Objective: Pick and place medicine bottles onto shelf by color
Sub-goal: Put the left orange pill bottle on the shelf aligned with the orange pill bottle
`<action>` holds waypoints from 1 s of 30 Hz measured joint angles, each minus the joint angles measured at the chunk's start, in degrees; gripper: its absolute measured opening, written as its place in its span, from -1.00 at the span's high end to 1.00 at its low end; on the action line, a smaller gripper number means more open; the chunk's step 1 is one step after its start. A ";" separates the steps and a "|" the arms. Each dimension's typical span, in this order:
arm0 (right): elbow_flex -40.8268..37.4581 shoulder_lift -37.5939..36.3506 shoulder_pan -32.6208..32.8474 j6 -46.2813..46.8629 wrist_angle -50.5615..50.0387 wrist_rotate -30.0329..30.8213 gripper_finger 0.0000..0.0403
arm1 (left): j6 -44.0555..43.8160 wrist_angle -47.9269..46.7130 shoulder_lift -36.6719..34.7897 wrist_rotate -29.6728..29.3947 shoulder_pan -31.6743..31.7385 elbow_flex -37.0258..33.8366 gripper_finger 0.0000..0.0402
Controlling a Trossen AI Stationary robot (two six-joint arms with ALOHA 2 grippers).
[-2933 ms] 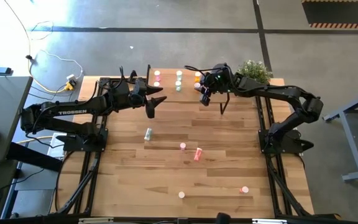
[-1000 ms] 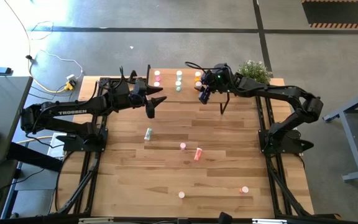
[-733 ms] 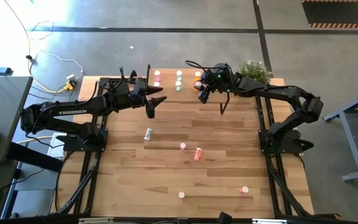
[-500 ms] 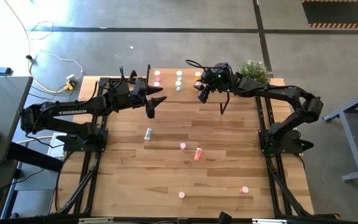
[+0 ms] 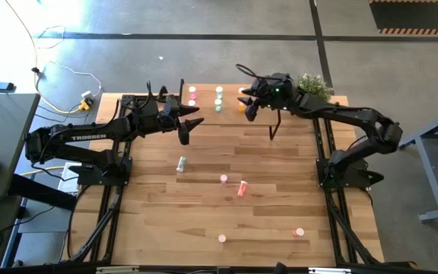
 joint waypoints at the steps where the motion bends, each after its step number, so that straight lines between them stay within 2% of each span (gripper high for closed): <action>1: 0.36 -0.88 0.12 0.58 -0.84 -0.01 0.27 | 0.00 -0.07 0.00 0.02 0.00 0.00 -0.12; 6: 4.36 -4.18 2.41 2.20 -7.76 -0.02 0.27 | -0.18 -1.89 0.00 0.59 0.58 0.00 -0.12; 9: 8.43 -4.78 4.80 6.31 -14.63 -0.09 0.27 | -1.84 -3.51 -0.04 3.05 1.29 0.00 -0.12; 13: 15.06 -4.87 8.23 16.77 -25.92 -0.13 0.27 | -1.69 -5.21 -1.61 7.83 2.38 0.03 -0.12; 18: 19.91 -4.91 13.18 31.15 -36.41 -0.17 0.27 | 1.12 -7.52 -4.64 8.13 3.37 0.04 -0.12; 24: 20.05 -4.78 19.42 46.31 -44.06 -0.14 0.27 | 2.12 -11.82 -8.11 8.10 4.13 0.05 -0.12; 30: 15.54 -4.54 26.59 61.12 -46.30 1.40 0.27 | 2.14 -17.33 -9.46 8.59 4.11 0.04 -0.12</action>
